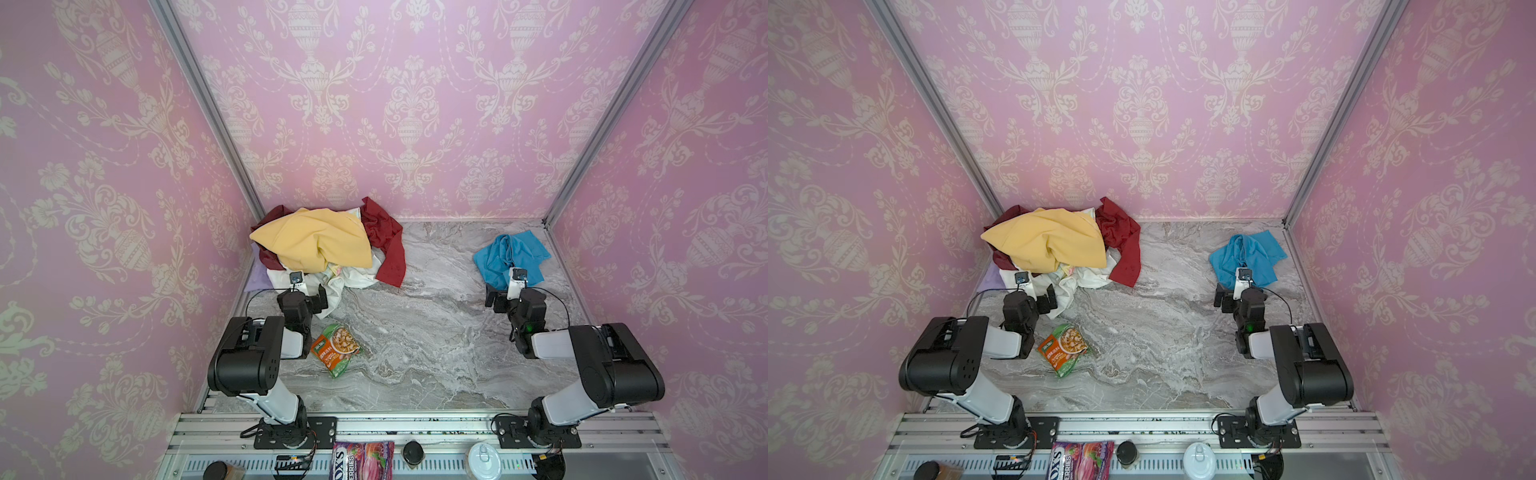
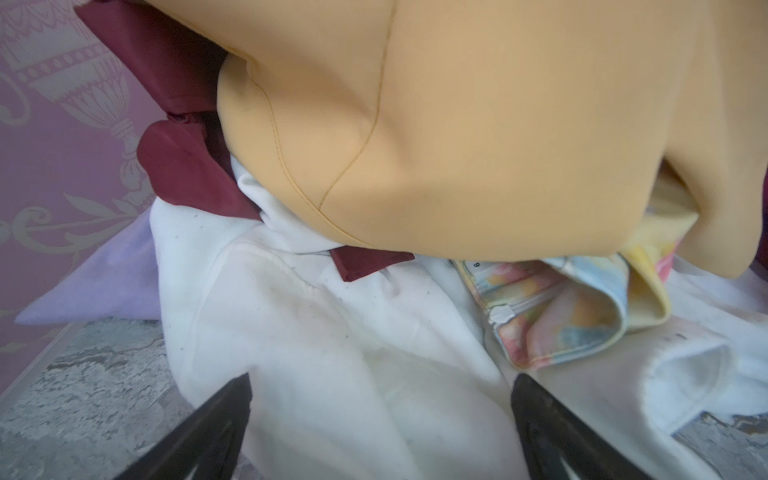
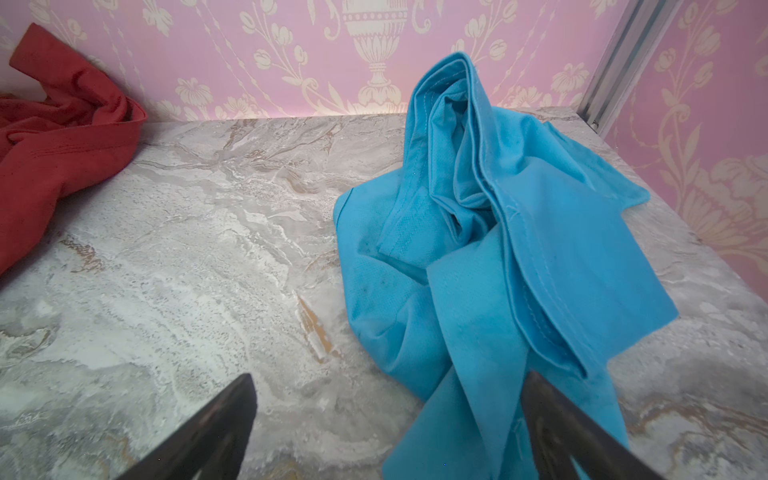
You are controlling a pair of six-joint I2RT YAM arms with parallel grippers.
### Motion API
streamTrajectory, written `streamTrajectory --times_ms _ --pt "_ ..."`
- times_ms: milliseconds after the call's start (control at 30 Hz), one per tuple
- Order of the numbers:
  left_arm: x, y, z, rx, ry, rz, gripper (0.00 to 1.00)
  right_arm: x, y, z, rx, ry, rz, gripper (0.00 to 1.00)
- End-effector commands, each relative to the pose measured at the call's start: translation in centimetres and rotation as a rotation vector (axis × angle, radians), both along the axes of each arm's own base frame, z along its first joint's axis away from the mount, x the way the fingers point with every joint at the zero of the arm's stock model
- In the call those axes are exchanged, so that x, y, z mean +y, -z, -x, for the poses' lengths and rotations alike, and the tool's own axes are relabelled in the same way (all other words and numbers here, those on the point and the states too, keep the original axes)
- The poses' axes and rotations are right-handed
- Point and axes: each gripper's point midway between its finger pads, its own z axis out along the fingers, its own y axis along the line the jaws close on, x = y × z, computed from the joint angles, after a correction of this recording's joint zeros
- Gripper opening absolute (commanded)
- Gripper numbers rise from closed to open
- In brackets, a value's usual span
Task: Pick out a specific cloth from the pile
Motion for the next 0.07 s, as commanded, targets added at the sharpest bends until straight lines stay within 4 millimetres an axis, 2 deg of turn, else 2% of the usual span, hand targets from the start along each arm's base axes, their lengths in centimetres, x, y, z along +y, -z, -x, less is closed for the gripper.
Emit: streamTrajectory --times_ms 0,33 --pt "0.21 -0.29 -0.16 -0.010 -0.010 -0.029 0.99 0.19 -0.66 -0.48 -0.020 -0.018 0.003 1.00" --pt "0.21 -0.29 -0.16 -0.010 -0.010 -0.029 0.99 0.15 -0.65 -0.44 -0.021 -0.017 0.002 1.00"
